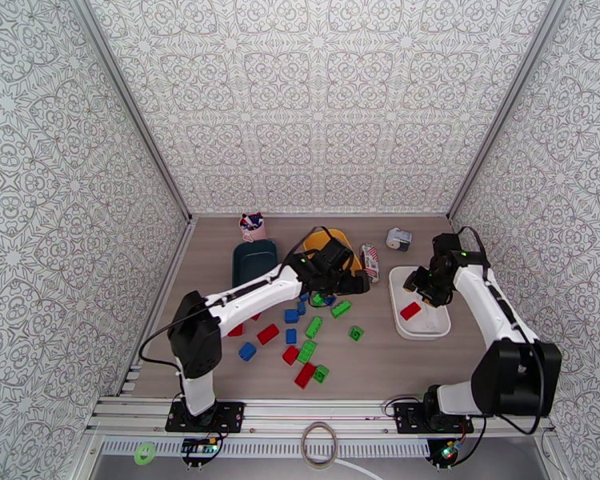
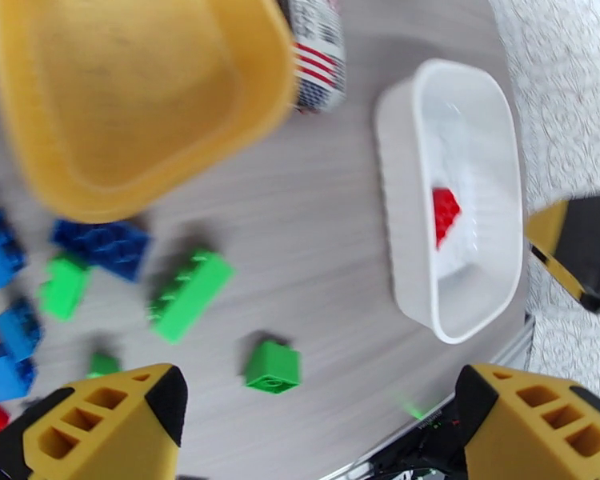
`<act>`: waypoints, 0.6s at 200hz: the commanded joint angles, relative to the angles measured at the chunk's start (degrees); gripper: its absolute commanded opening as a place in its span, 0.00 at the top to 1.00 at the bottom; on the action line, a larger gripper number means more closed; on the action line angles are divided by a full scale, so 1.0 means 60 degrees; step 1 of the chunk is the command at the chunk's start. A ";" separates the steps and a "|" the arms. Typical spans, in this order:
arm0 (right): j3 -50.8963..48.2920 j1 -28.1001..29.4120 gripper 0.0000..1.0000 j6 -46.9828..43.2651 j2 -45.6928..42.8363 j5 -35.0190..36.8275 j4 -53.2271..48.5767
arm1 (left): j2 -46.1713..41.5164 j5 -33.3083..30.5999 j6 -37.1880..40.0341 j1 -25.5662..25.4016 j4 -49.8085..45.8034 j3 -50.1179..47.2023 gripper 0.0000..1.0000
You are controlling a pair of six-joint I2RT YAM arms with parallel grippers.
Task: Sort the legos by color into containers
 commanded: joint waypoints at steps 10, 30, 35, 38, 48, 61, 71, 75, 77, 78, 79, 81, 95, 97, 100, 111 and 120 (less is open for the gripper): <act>-0.0200 0.0856 0.44 0.0093 -0.0466 -0.0351 -0.0225 | -0.1042 -0.0670 -0.0403 0.0526 -0.0337 -0.0930 0.05; -0.0432 0.1662 0.44 0.0435 -0.0514 -0.0324 -0.0116 | -0.1576 -0.0719 -0.0500 0.0794 -0.0374 -0.1587 0.05; -0.0490 0.1902 0.44 0.0540 -0.0514 -0.0322 -0.0053 | -0.1708 -0.0742 -0.0496 0.0857 -0.0401 -0.1749 0.05; -0.0513 0.2058 0.44 0.0599 -0.0514 -0.0325 -0.0019 | -0.1796 -0.0751 -0.0504 0.0881 -0.0425 -0.1854 0.05; -0.0601 0.2586 0.44 0.0811 -0.0452 -0.0310 0.0102 | -0.2081 -0.0777 -0.0485 0.0943 -0.0497 -0.2192 0.05; -0.0704 0.3267 0.46 0.1060 -0.0316 -0.0343 0.0298 | -0.2497 -0.0828 -0.0396 0.0989 -0.0665 -0.2649 0.06; -0.0783 0.3866 0.47 0.1243 -0.0161 -0.0393 0.0467 | -0.2898 -0.0892 -0.0328 0.0963 -0.0870 -0.3033 0.06; -0.0802 0.4092 0.47 0.1315 -0.0084 -0.0416 0.0536 | -0.3065 -0.0917 -0.0327 0.0954 -0.0965 -0.3207 0.07; -0.0815 0.4199 0.48 0.1336 -0.0029 -0.0422 0.0564 | -0.3135 -0.0930 -0.0319 0.0938 -0.1003 -0.3302 0.07; -0.0812 0.4251 0.48 0.1349 -0.0001 -0.0430 0.0593 | -0.3168 -0.0941 -0.0318 0.0935 -0.1034 -0.3327 0.07; -0.0818 0.4313 0.48 0.1363 0.0021 -0.0435 0.0615 | -0.3222 -0.0947 -0.0325 0.0934 -0.1057 -0.3384 0.07; -0.0819 0.4404 0.48 0.1392 0.0074 -0.0445 0.0649 | -0.3328 -0.0959 -0.0322 0.0936 -0.1099 -0.3485 0.07; -0.0832 0.5204 0.49 0.1595 0.0447 -0.0497 0.0880 | -0.4022 -0.1052 -0.0360 0.0875 -0.1415 -0.4193 0.09; -0.0826 0.5308 0.49 0.1626 0.0510 -0.0508 0.0913 | -0.4132 -0.1070 -0.0364 0.0848 -0.1460 -0.4277 0.09; -0.0836 0.5434 0.50 0.1677 0.0588 -0.0523 0.0958 | -0.4291 -0.1094 -0.0385 0.0821 -0.1530 -0.4441 0.10; -0.0793 0.5994 0.50 0.1820 0.0905 -0.0605 0.1152 | -0.4852 -0.1180 -0.0502 0.0687 -0.1721 -0.5016 0.11; -0.0725 0.6406 0.50 0.1932 0.1171 -0.0643 0.1272 | -0.5258 -0.1177 -0.0693 0.0580 -0.1856 -0.5479 0.13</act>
